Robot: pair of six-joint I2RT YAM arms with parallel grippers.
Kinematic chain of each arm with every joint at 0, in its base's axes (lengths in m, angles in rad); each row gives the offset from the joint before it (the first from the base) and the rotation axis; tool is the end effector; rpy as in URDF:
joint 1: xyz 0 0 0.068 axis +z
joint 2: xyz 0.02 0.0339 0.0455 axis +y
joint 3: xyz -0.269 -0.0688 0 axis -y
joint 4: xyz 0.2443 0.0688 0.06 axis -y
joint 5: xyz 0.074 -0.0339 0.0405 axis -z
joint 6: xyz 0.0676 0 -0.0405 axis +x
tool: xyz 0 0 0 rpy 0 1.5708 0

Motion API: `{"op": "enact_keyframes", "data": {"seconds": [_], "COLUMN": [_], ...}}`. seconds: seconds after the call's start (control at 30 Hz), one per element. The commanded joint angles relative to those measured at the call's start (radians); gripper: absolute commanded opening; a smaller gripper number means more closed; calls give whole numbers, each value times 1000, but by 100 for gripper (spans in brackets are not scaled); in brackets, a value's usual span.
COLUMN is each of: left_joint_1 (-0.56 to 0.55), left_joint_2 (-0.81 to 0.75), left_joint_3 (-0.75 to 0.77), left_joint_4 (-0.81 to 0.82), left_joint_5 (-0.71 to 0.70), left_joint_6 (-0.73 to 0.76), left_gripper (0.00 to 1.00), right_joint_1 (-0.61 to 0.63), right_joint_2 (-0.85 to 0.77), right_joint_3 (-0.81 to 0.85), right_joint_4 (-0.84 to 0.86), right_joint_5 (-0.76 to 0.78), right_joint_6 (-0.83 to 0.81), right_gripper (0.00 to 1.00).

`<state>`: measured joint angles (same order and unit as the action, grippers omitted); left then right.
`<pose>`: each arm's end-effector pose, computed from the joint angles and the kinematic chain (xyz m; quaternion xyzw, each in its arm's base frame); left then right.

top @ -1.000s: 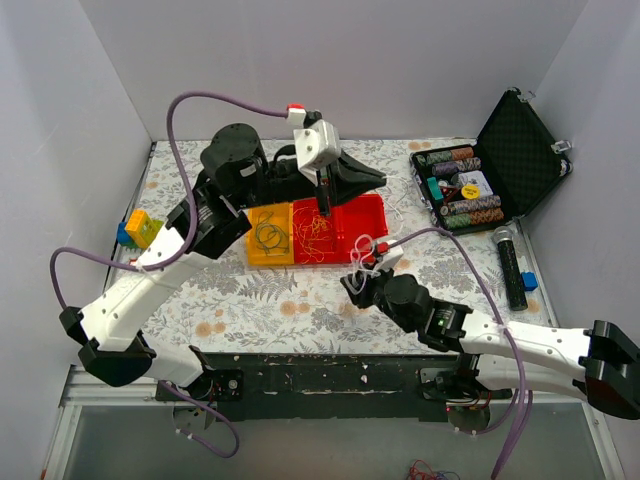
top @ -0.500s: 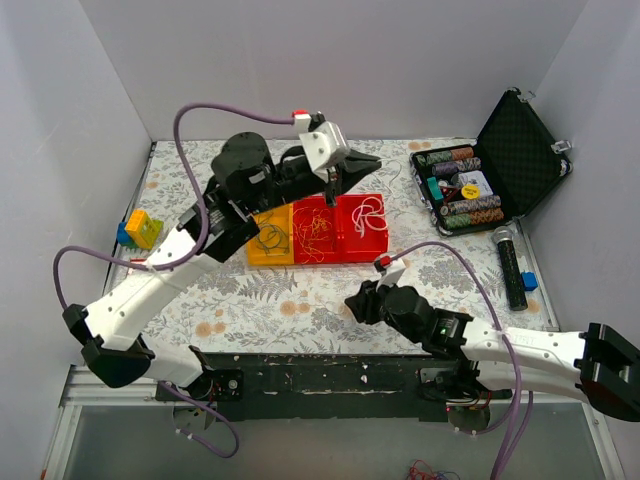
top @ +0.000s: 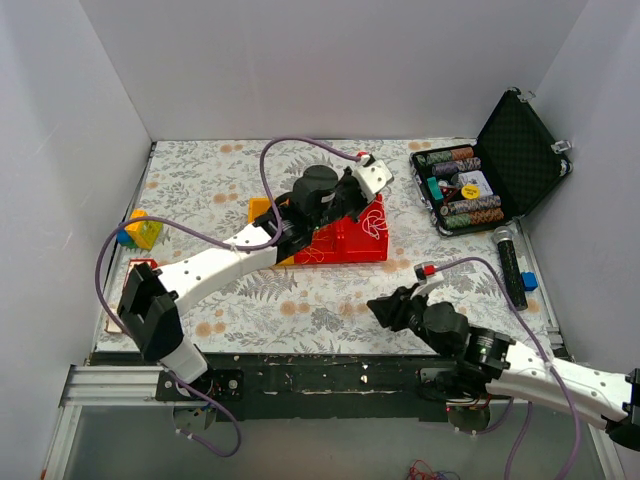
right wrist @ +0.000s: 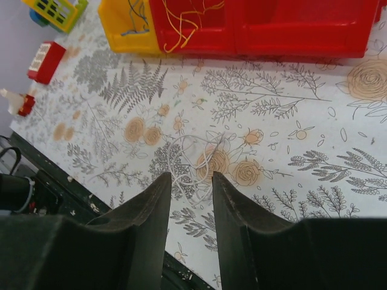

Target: Untangle the cables

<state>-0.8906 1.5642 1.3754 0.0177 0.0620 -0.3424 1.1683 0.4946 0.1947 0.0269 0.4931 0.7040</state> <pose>0.2539 -0.3205 0.3715 0.2262 0.7306 -0.3916 0.5116 0.0933 0.1374 0.1903 -0.0342 0.7859 0.3566 0.5040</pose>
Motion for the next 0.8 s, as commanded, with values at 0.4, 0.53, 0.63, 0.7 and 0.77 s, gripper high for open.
{"op": "enact_keyframes", "data": {"seconds": [0.4,0.53,0.63,0.7,0.77], "left_joint_1": [74,85,90,90,88], "left_joint_2": [174,215,229,238,240], "left_joint_3": [-1,16,5,4,7], "left_joint_4": [163,185,217,193,144], "left_joint_5": [-48,-79,-100,-97,-76], "left_joint_6": [108,121,144,154,146], "left_gripper": [0,0,0,0,3], "right_joint_1": [7,7,7,7,7], "right_joint_2": [-192,-194,-194,-189,-177], "right_joint_3": [72,72,74,74,74], "right_joint_4": [-262,-257,-254,-246,-236], "right_joint_5": [148,148,145,142,142], "right_joint_6": [45,43,43,37,28], "right_gripper": [40,40,40,40,40]}}
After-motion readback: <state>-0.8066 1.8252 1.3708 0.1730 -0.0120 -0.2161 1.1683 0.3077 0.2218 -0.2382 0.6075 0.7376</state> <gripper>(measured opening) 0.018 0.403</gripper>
